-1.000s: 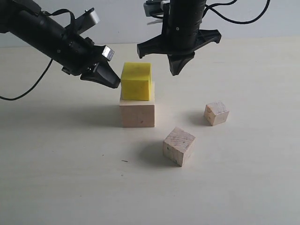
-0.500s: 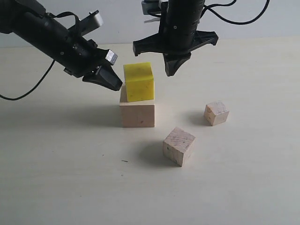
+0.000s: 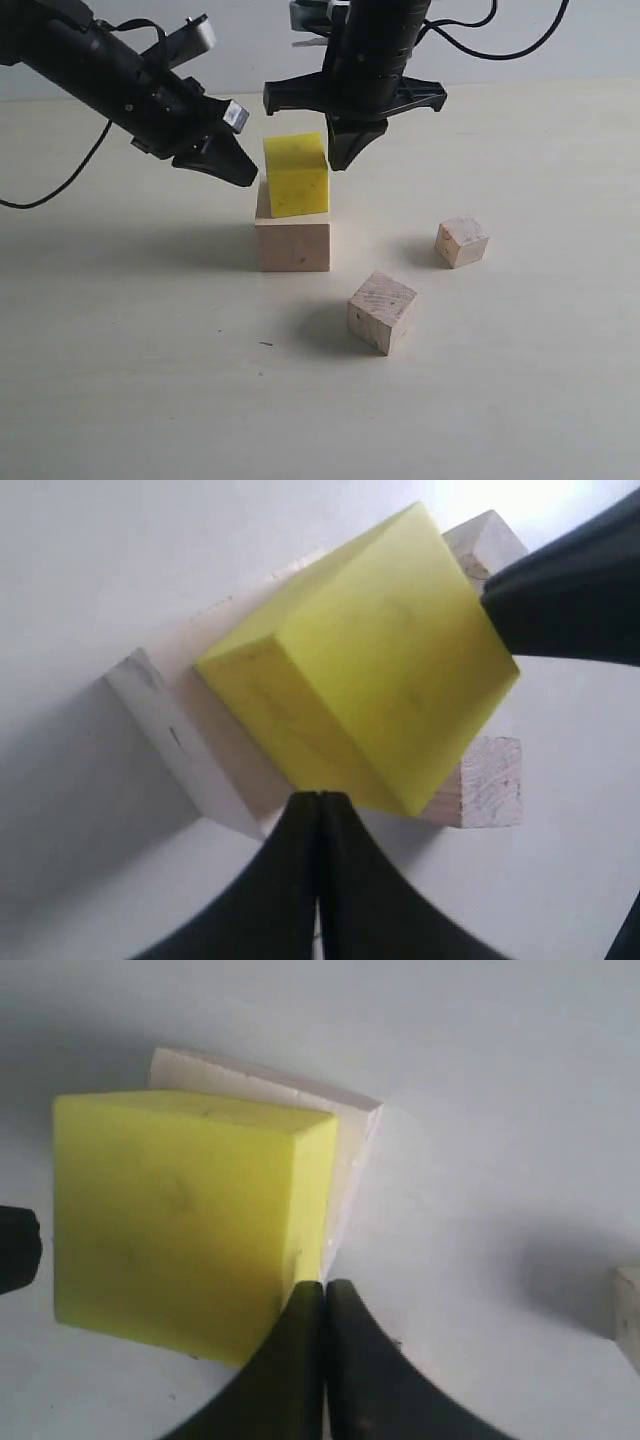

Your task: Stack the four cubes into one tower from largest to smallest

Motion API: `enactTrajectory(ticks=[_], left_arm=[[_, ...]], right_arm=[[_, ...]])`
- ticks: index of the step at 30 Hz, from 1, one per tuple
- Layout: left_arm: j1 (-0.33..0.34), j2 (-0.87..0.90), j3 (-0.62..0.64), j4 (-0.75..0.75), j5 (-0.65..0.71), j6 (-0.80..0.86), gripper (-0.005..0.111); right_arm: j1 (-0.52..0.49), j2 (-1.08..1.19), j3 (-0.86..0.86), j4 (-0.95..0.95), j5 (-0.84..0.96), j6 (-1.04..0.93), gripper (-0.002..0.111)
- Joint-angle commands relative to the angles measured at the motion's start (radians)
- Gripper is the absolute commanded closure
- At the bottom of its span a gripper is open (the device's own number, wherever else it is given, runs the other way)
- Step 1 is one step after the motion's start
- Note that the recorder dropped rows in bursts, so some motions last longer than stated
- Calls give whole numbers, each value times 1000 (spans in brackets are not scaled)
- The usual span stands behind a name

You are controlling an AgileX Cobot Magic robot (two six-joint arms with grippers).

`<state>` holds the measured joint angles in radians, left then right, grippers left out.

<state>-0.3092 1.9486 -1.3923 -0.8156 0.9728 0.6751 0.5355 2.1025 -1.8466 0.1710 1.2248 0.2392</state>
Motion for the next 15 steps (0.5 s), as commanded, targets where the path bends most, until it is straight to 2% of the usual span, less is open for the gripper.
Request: enactTrajectory(ticks=[1,15], left_arm=[[1,-18,-2,5,-11,-9,107],[1,-18,-2,23,-13,-25,107]], right_arm=[[-2,-9,5,31,-4,-12,108],[-2,-9,5,37,-4,-3,108]])
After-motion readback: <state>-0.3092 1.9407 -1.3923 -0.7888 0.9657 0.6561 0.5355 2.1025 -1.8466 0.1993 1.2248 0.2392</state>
